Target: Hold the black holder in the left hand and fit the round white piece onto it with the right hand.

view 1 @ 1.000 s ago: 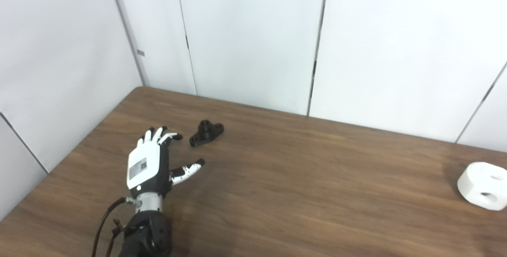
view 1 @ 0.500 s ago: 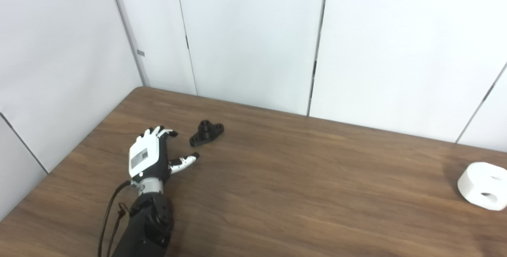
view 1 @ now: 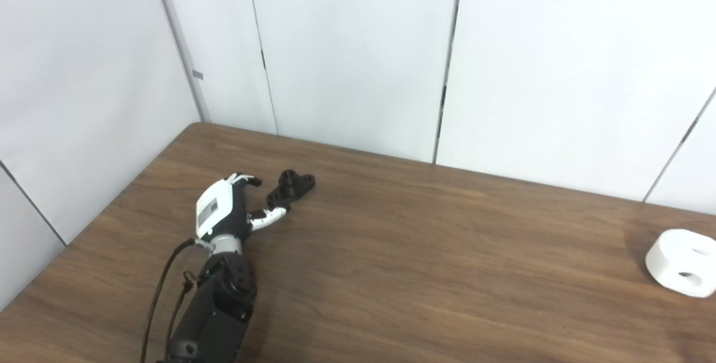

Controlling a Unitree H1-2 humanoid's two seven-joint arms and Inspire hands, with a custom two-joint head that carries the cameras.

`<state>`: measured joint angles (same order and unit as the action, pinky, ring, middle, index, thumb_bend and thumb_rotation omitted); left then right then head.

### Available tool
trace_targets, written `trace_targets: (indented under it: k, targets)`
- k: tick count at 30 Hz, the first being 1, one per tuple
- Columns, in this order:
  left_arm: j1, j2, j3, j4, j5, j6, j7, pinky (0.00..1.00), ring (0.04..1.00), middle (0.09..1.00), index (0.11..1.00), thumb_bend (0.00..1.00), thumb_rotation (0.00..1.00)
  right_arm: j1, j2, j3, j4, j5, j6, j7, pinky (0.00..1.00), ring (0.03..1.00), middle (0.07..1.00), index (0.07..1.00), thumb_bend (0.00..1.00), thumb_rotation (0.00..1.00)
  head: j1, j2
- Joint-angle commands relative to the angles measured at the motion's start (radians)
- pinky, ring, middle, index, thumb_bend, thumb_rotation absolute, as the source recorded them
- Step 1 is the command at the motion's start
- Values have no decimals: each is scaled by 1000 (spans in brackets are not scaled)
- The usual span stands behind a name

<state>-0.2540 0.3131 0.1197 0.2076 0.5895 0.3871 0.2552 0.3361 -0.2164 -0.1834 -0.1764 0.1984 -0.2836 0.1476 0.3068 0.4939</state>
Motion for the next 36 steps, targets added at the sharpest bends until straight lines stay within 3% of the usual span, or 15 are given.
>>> trace_targets:
  k: [1, 9, 20, 28, 36]
  targets:
    - [-58, 40, -15, 3, 13, 7, 3, 1000, 964, 915, 730, 802, 335, 22, 30, 29, 41, -12, 20, -3, 1000, 1000, 964, 932, 664, 1000, -5, -1]
    - [-89, 59, -45, 73, -8, 4, -2, 1000, 970, 921, 732, 809, 350, 17, 8, 50, 53, -20, -6, 28, 1000, 1000, 999, 977, 673, 1000, -10, 3]
    - [-119, 93, -100, 131, 11, 15, 2, 1000, 995, 934, 711, 817, 359, 23, 8, 48, 35, -1, 44, 21, 1000, 1000, 1000, 980, 666, 1000, -8, 10]
    - [-119, 98, -120, 130, 9, 39, 8, 1000, 1000, 939, 697, 815, 349, 22, 5, 45, 34, 4, 42, 22, 1000, 1000, 1000, 983, 678, 1000, -7, 15]
    - [-106, 112, -147, 102, 29, 54, 5, 1000, 998, 926, 628, 812, 345, 20, -2, 45, 36, 7, 37, 25, 1000, 1000, 999, 986, 669, 1000, -3, 25]
